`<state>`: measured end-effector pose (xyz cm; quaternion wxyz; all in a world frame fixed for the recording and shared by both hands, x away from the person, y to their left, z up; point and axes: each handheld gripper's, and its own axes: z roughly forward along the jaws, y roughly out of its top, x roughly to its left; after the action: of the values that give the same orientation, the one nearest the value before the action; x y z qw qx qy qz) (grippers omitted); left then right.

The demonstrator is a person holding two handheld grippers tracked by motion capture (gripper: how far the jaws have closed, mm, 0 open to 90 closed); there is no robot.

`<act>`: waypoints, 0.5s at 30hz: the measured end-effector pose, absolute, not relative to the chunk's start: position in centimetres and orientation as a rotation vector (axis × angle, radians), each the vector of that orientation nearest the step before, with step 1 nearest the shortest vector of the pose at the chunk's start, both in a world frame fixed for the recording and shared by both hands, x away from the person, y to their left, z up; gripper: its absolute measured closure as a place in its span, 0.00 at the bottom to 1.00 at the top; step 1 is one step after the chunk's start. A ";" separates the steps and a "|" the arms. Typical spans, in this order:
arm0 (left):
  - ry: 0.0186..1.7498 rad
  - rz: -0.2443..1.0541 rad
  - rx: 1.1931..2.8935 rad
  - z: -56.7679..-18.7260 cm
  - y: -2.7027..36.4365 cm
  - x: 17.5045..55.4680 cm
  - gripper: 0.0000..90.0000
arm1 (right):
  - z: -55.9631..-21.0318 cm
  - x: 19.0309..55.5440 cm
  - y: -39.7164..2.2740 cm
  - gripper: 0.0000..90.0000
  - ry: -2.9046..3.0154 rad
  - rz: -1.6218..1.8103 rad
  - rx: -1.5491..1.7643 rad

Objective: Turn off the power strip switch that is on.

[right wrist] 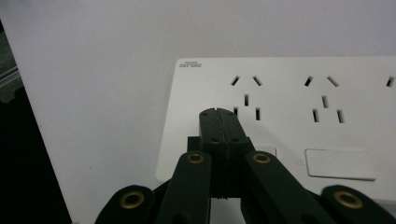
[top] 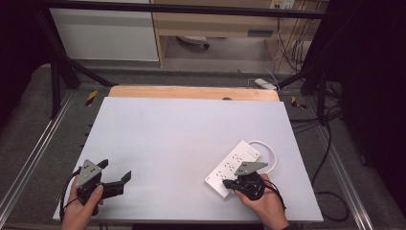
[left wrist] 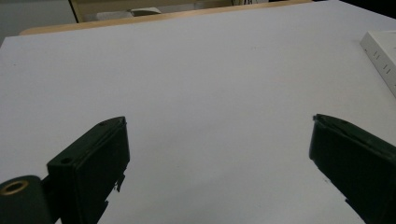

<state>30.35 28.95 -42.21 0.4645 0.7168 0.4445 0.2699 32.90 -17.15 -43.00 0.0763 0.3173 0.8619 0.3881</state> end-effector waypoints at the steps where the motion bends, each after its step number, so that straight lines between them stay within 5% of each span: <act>1: 1.092 0.667 1.762 -42.2 28.9 30.3 0.05 | -43.0 33.0 -17.1 1.00 2.578 1.168 0.955; 15: 1.102 0.663 1.754 -42.2 29.1 30.3 0.06 | -42.5 33.3 -17.7 1.00 2.500 1.243 0.985</act>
<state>30.26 29.05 -42.22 0.4647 0.7141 0.4487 0.2698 33.32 -17.70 -42.52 0.0904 0.3314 0.8410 0.4180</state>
